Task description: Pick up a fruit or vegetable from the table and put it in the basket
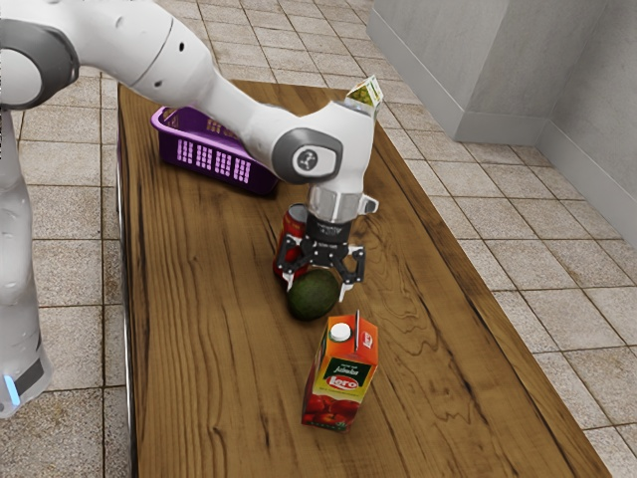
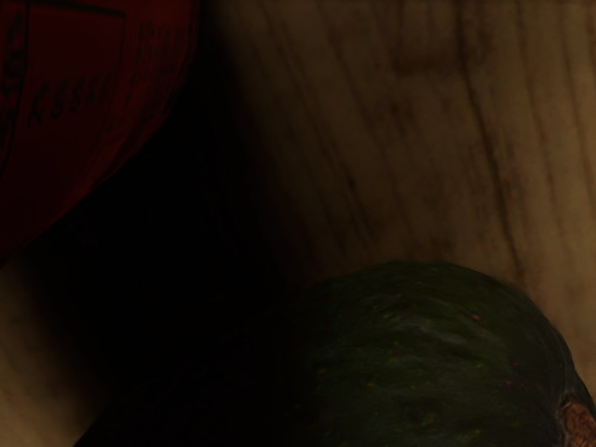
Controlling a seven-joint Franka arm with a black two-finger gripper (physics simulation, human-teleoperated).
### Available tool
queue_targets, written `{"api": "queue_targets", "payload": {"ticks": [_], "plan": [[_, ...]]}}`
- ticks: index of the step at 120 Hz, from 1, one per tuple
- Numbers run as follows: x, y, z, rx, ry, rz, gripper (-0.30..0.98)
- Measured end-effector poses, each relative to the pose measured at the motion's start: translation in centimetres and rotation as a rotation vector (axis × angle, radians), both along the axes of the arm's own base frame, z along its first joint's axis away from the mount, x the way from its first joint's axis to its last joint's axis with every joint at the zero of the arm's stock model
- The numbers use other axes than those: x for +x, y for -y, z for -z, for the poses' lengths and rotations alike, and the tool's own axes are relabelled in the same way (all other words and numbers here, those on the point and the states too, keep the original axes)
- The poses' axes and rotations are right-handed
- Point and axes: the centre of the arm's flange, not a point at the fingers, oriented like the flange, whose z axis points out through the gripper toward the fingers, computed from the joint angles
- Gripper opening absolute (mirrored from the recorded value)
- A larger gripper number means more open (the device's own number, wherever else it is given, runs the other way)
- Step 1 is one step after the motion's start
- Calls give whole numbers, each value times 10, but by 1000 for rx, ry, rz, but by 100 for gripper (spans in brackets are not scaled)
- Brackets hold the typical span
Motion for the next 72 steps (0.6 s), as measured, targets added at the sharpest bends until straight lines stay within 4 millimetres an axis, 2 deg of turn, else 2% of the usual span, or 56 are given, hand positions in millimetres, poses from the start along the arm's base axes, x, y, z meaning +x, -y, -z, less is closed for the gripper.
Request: {"api": "queue_targets", "payload": {"ticks": [15,23,31,55,72], "plan": [[3,-1,10,-2,-8,-3,68],[4,-1,10,1,-4,-4,55],[4,-2,8,5,1,-4,35],[8,2,-1,14,24,4,38],[14,17,-14,13,53,32,39]]}}
